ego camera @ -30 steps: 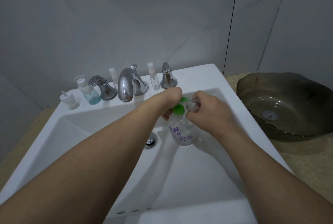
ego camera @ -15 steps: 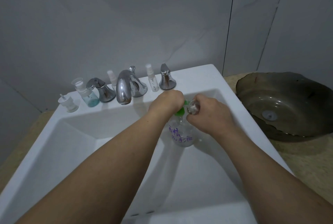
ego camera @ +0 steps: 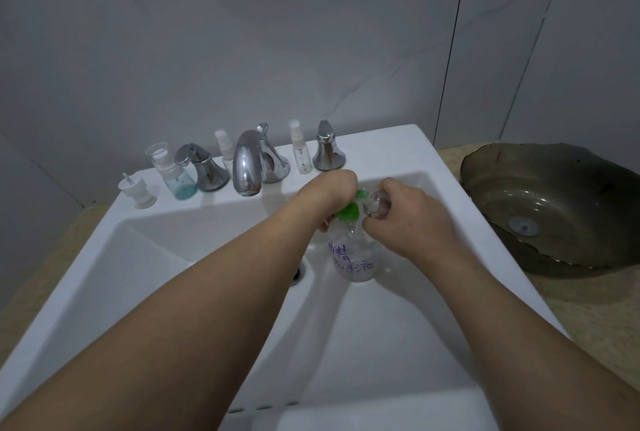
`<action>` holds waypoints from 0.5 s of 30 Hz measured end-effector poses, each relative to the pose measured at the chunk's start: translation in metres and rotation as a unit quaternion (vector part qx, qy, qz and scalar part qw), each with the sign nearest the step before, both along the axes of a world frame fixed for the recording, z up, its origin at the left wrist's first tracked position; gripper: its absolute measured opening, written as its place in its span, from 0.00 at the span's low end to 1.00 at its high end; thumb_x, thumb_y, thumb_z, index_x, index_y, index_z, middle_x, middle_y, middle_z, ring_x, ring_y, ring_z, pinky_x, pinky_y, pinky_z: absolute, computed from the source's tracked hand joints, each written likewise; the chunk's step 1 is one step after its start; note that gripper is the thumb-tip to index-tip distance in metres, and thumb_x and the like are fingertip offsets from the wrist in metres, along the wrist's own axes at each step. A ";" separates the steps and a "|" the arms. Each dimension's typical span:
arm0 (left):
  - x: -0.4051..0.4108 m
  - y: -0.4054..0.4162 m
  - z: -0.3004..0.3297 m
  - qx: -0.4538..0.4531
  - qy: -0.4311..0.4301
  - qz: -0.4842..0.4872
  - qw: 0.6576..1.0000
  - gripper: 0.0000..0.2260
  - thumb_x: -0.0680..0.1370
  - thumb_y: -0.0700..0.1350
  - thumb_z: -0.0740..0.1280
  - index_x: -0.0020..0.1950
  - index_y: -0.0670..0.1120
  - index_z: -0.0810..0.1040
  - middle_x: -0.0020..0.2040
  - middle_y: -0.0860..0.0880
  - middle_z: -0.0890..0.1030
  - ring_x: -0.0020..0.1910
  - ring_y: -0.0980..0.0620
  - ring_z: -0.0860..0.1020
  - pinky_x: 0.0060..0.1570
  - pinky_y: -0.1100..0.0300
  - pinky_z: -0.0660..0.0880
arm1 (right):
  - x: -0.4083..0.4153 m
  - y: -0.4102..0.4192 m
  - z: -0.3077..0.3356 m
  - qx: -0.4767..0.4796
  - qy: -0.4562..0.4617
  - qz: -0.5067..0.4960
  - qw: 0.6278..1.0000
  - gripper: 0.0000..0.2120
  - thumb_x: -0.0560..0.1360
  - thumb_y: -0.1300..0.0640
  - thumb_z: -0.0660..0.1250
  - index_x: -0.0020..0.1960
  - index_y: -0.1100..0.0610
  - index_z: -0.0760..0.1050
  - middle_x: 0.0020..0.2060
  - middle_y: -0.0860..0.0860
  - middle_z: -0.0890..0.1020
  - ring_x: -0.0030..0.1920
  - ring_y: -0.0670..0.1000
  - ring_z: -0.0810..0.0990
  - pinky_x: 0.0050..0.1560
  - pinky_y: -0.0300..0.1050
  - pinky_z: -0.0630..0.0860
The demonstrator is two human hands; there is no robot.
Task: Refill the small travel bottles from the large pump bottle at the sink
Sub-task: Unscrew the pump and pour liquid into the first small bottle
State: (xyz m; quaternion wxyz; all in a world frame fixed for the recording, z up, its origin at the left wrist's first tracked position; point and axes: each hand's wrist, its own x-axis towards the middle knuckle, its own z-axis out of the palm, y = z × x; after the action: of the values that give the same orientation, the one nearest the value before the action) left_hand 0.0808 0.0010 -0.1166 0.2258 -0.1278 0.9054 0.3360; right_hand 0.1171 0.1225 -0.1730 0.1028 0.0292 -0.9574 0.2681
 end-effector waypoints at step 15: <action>0.005 0.007 0.008 -0.018 -0.026 0.000 0.999 0.19 0.79 0.44 0.48 0.58 0.35 0.73 0.53 0.35 0.79 0.47 0.36 0.79 0.40 0.51 0.75 | -0.001 0.006 -0.005 -0.085 0.011 0.009 0.996 0.19 0.67 0.52 0.72 0.55 0.55 0.74 0.47 0.52 0.82 0.48 0.56 0.80 0.45 0.49 0.77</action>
State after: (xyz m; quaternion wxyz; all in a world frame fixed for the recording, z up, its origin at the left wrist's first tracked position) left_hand 0.0859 0.0081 -0.1083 0.2471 -0.1407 0.9051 0.3160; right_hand 0.1164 0.1290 -0.1781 0.1125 0.0321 -0.9299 0.3488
